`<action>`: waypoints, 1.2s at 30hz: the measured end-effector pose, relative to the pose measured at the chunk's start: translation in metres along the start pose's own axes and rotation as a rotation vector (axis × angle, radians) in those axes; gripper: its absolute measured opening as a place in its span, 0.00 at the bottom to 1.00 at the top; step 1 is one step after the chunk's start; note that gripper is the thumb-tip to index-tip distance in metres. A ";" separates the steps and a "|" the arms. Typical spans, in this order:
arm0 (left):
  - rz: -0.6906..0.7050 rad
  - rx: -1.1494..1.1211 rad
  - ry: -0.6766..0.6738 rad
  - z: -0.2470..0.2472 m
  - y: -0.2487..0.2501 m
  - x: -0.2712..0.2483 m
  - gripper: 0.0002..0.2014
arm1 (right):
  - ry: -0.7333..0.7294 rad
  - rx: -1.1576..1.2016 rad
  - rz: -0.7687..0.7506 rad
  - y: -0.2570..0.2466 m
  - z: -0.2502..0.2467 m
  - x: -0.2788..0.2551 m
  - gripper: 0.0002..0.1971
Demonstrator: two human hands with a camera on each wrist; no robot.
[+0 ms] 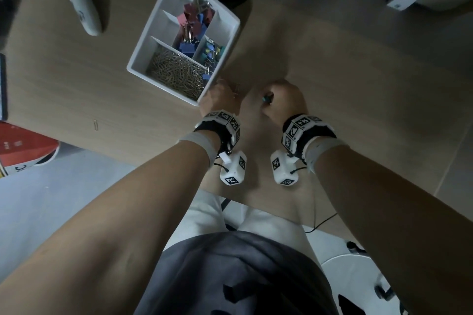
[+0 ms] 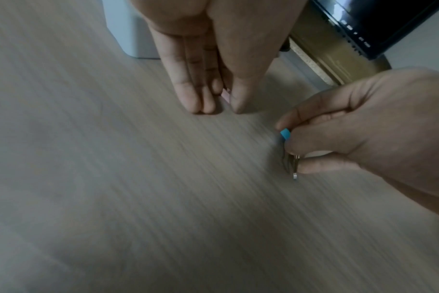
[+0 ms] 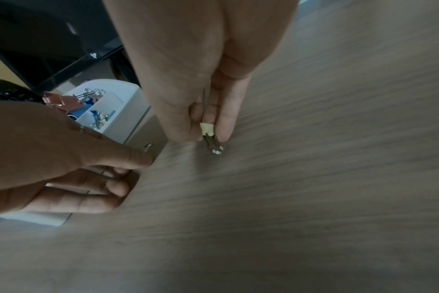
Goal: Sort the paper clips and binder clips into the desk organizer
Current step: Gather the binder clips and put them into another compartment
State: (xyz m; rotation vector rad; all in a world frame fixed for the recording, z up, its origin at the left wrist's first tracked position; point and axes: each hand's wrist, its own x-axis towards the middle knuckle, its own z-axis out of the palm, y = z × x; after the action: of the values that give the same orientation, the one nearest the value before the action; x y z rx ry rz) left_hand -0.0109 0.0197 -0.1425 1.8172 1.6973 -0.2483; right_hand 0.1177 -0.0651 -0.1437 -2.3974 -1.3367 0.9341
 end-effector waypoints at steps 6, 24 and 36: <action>0.005 -0.064 -0.087 -0.013 0.003 0.002 0.19 | 0.003 0.152 0.050 -0.003 -0.001 0.000 0.09; 0.144 -0.124 0.066 -0.121 -0.037 0.053 0.17 | 0.169 0.654 -0.005 -0.129 0.005 0.073 0.12; 0.121 -0.183 0.021 -0.157 -0.077 0.067 0.03 | 0.040 -0.008 0.304 -0.135 0.029 0.047 0.11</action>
State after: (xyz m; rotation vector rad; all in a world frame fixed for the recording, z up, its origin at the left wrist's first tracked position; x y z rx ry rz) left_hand -0.1175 0.1608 -0.0796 1.7823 1.5631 -0.0218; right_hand 0.0258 0.0454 -0.1194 -2.6592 -0.9800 0.9478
